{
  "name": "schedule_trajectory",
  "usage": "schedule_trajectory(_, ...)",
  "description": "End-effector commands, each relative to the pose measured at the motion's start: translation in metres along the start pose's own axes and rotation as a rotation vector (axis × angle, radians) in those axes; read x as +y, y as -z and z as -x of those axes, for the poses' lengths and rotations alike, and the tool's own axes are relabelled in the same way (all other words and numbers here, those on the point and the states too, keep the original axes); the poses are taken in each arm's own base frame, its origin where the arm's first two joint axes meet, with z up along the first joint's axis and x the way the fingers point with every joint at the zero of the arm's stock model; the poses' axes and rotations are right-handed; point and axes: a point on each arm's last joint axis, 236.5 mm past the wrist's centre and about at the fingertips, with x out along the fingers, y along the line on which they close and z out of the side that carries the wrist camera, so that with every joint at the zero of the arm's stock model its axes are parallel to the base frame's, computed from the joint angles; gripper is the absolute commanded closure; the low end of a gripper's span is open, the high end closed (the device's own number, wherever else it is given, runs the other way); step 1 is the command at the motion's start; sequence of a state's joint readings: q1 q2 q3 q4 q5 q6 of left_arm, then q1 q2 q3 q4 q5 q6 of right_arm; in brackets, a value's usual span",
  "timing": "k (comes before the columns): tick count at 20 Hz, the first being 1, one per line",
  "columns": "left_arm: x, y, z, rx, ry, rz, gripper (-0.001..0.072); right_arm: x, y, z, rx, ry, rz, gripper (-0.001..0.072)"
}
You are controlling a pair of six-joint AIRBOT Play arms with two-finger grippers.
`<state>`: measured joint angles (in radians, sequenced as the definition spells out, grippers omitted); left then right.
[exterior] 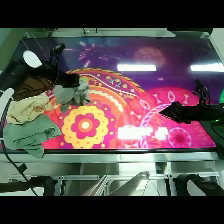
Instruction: Fold the shirts.
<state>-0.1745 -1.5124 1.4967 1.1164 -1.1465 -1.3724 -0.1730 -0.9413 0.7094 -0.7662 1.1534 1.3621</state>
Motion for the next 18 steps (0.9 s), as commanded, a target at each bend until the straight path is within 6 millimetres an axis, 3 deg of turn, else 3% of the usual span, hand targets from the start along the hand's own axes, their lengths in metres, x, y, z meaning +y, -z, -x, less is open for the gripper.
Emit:
schedule_trajectory(1,-0.122,-0.019,0.073,-0.096,0.236,-0.138,0.069,0.002,-0.004,0.002,-0.01,-0.001,0.074,0.0693)
schedule_trajectory(4,-0.171,-0.004,0.105,-0.101,0.304,-0.217,0.069,0.009,-0.012,0.007,-0.031,-0.004,0.109,0.0693)
schedule_trajectory(8,-0.2,0.015,0.106,-0.055,0.342,-0.242,0.0687,0.023,-0.028,0.019,-0.075,-0.011,0.149,0.0692)
schedule_trajectory(9,-0.202,0.017,0.1,-0.041,0.344,-0.244,0.0442,0.024,-0.029,0.02,-0.079,-0.012,0.152,0.0679)
schedule_trajectory(10,-0.199,0.018,0.094,-0.027,0.335,-0.242,0.0275,0.024,-0.029,0.02,-0.075,-0.012,0.152,0.0501)
schedule_trajectory(11,-0.192,0.018,0.088,-0.011,0.32,-0.225,0.0023,0.024,-0.027,0.02,-0.066,-0.013,0.151,0.015)
schedule_trajectory(12,-0.179,0.019,0.083,0.011,0.284,-0.196,-0.0011,0.024,-0.025,0.02,-0.059,-0.015,0.158,0.0002)
schedule_trajectory(15,-0.112,0.042,0.065,0.146,0.092,-0.138,-0.0006,0.024,-0.02,0.016,-0.04,-0.017,0.178,0.0002)
schedule_trajectory(18,-0.061,0.096,0.031,0.29,0.017,-0.04,-0.0006,0.026,0.003,-0.004,0.044,-0.031,0.235,0.0002)
